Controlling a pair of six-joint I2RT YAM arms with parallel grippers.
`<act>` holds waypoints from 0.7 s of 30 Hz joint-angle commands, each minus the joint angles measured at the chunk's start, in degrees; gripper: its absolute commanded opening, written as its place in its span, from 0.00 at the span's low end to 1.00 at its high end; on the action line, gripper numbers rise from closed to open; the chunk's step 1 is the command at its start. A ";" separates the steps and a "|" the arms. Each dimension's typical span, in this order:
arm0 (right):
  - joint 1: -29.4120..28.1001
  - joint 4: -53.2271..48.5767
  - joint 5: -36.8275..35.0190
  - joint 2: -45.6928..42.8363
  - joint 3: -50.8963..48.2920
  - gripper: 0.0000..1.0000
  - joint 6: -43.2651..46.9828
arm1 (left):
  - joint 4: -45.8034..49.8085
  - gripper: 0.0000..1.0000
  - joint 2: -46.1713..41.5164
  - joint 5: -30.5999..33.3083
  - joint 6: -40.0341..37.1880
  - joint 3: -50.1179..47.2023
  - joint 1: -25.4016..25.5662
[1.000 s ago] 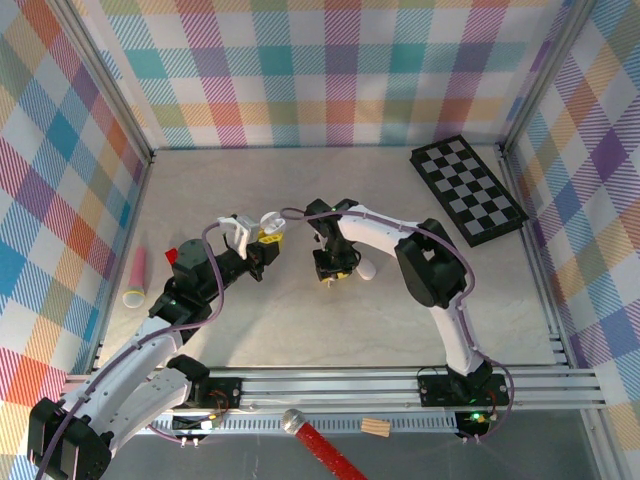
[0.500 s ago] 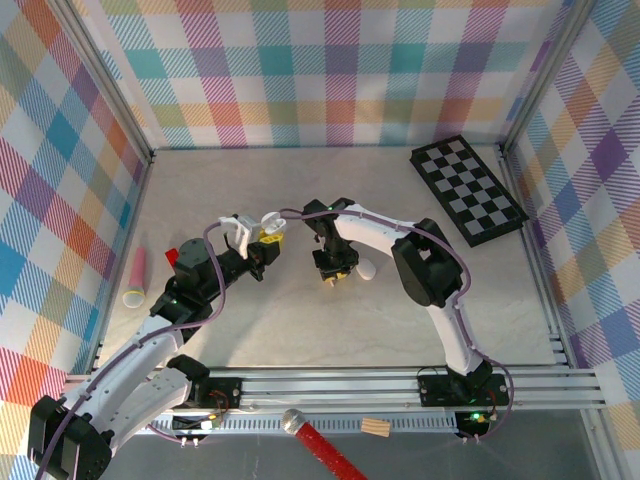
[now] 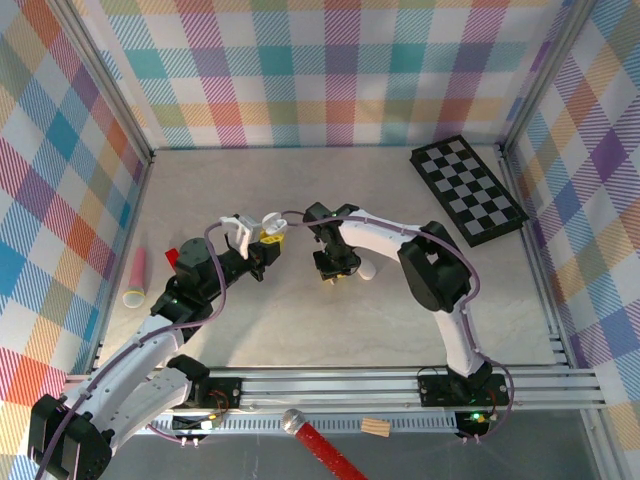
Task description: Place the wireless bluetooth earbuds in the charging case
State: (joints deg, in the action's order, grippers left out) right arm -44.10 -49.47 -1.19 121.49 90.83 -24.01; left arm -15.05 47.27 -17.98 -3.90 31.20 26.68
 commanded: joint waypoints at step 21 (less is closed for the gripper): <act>0.50 -9.50 2.58 5.17 9.72 0.38 6.23 | -1.12 0.00 0.26 -1.37 -0.23 -0.09 -0.57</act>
State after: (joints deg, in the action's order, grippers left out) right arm -43.79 -55.20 0.30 125.29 98.10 -20.12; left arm -14.98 48.05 -18.96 -3.88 31.20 26.68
